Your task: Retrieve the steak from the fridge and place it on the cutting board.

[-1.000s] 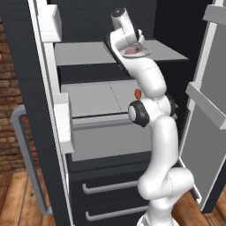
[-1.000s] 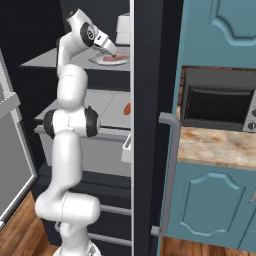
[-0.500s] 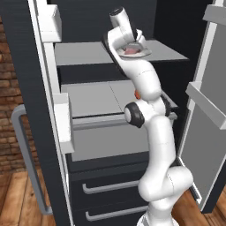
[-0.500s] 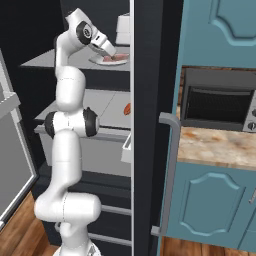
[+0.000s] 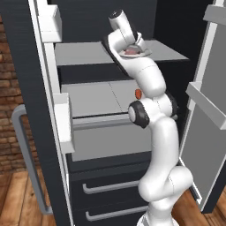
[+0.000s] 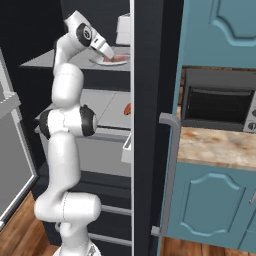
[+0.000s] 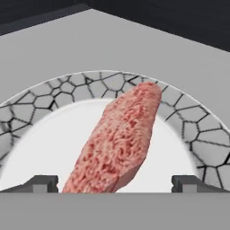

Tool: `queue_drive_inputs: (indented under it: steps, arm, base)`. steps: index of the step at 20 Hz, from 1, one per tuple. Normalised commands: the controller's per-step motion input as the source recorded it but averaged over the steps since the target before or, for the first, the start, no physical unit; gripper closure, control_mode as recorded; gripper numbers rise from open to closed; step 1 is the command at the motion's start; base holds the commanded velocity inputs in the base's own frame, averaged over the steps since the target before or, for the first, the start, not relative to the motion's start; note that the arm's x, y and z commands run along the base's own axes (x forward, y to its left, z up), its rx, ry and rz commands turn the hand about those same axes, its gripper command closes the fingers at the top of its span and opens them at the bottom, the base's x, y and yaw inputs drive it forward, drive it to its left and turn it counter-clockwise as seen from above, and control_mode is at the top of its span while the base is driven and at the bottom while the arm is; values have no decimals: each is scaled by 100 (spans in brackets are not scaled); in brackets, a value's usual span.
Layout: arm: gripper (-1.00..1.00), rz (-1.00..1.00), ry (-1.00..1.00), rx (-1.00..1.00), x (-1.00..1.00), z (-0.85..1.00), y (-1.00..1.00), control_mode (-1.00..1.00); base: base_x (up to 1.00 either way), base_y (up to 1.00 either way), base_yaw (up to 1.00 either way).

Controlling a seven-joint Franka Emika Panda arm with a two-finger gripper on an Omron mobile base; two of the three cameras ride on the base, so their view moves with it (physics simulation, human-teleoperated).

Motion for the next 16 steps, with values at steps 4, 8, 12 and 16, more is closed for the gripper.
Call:
queue_drive_inputs:
  steps: [4,8,12,16]
  arm:
    - [-100,-5,3,7,43,6,-1,-100]
    - [-100,-9,13,12,65,25,-8,-100]
    - [-100,-4,9,10,33,8,-9,-100]
    - [100,0,1,1,0,-5,-5,-100]
  base:
    - [0,0,0]
    - [0,0,0]
    - [0,0,0]
    - [0,0,0]
